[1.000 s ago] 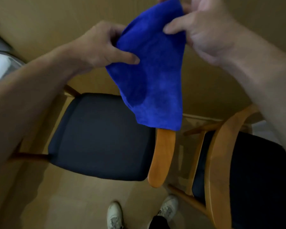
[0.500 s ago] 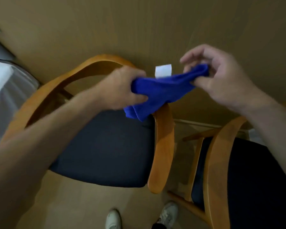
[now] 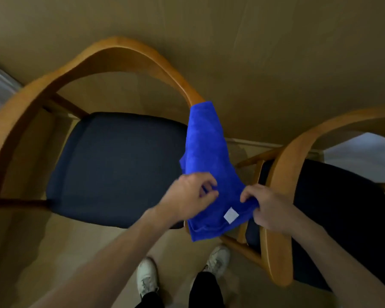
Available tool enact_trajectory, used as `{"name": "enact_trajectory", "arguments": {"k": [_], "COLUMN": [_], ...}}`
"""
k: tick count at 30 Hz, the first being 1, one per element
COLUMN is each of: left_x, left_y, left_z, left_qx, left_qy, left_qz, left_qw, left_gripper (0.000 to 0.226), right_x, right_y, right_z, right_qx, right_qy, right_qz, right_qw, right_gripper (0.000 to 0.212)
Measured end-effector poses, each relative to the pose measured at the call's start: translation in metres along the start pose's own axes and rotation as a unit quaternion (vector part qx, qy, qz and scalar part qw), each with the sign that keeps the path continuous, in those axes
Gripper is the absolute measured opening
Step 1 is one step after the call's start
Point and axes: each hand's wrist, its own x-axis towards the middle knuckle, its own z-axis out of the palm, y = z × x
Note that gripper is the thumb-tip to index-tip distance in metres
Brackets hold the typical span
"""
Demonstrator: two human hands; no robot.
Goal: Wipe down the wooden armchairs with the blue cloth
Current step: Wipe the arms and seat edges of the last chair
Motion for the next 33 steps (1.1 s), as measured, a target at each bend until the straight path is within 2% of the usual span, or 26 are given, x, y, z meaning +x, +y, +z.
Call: {"name": "enact_trajectory", "arguments": {"k": [2, 4, 5, 7, 10, 12, 14, 16, 18, 19, 21, 23, 25, 27, 29, 31, 33], "left_x": [0.022, 0.037, 0.039, 0.035, 0.022, 0.011, -0.002, -0.009, 0.000, 0.012, 0.049, 0.092, 0.123, 0.131, 0.119, 0.106, 0.096], "left_y": [-0.008, -0.013, -0.015, -0.021, -0.026, -0.026, -0.028, -0.029, -0.032, -0.034, -0.034, -0.031, -0.032, -0.035, -0.039, -0.040, -0.038], "left_z": [-0.011, -0.011, -0.006, 0.012, 0.029, 0.030, 0.024, 0.009, -0.007, -0.014, -0.027, -0.032, -0.029, -0.021, -0.012, -0.001, 0.006], "left_qx": [0.047, 0.026, 0.003, -0.026, -0.077, -0.100, -0.032, 0.101, 0.167, 0.154, 0.070, 0.002, -0.105, -0.225, -0.285, -0.327, -0.369], "left_qy": [0.066, 0.019, -0.019, -0.052, -0.025, -0.028, -0.014, 0.014, 0.054, 0.075, 0.079, 0.031, 0.007, 0.007, 0.017, 0.027, 0.037], "left_qz": [-0.035, -0.107, -0.120, -0.097, -0.088, -0.094, -0.086, -0.071, -0.064, -0.056, -0.049, -0.063, -0.105, -0.144, -0.201, -0.244, -0.263], "left_qw": [0.996, 0.994, 0.993, 0.994, 0.993, 0.990, 0.996, 0.992, 0.983, 0.984, 0.993, 0.998, 0.989, 0.964, 0.937, 0.913, 0.891], "left_gripper": [0.062, 0.103, 0.115, 0.112, 0.088, 0.077, 0.059, 0.033, 0.034, 0.038, 0.059, 0.077, 0.075, 0.061, 0.050, 0.057, 0.062], "right_x": [0.009, 0.021, 0.026, 0.033, 0.032, 0.027, 0.021, 0.016, 0.017, 0.020, 0.029, 0.040, 0.057, 0.079, 0.100, 0.114, 0.117], "right_y": [-0.007, -0.022, -0.031, -0.044, -0.058, -0.063, -0.067, -0.069, -0.070, -0.071, -0.074, -0.078, -0.079, -0.076, -0.073, -0.069, -0.069], "right_z": [0.013, 0.023, 0.028, 0.040, 0.068, 0.085, 0.097, 0.103, 0.104, 0.102, 0.099, 0.097, 0.091, 0.076, 0.057, 0.043, 0.042], "right_qx": [0.076, 0.203, 0.259, 0.358, 0.537, 0.572, 0.565, 0.552, 0.559, 0.561, 0.560, 0.563, 0.551, 0.537, 0.525, 0.488, 0.475], "right_qy": [0.031, 0.080, 0.096, 0.101, 0.067, 0.057, 0.057, 0.063, 0.084, 0.094, 0.115, 0.137, 0.165, 0.178, 0.183, 0.197, 0.202], "right_qz": [0.000, 0.017, 0.027, 0.046, 0.112, 0.138, 0.141, 0.144, 0.146, 0.143, 0.142, 0.140, 0.138, 0.131, 0.112, 0.087, 0.072], "right_qw": [0.997, 0.976, 0.961, 0.927, 0.833, 0.807, 0.811, 0.819, 0.812, 0.810, 0.809, 0.803, 0.806, 0.814, 0.824, 0.846, 0.853], "right_gripper": [0.043, 0.048, 0.051, 0.055, 0.052, 0.047, 0.034, 0.023, 0.022, 0.022, 0.026, 0.027, 0.027, 0.031, 0.034, 0.035, 0.042]}}
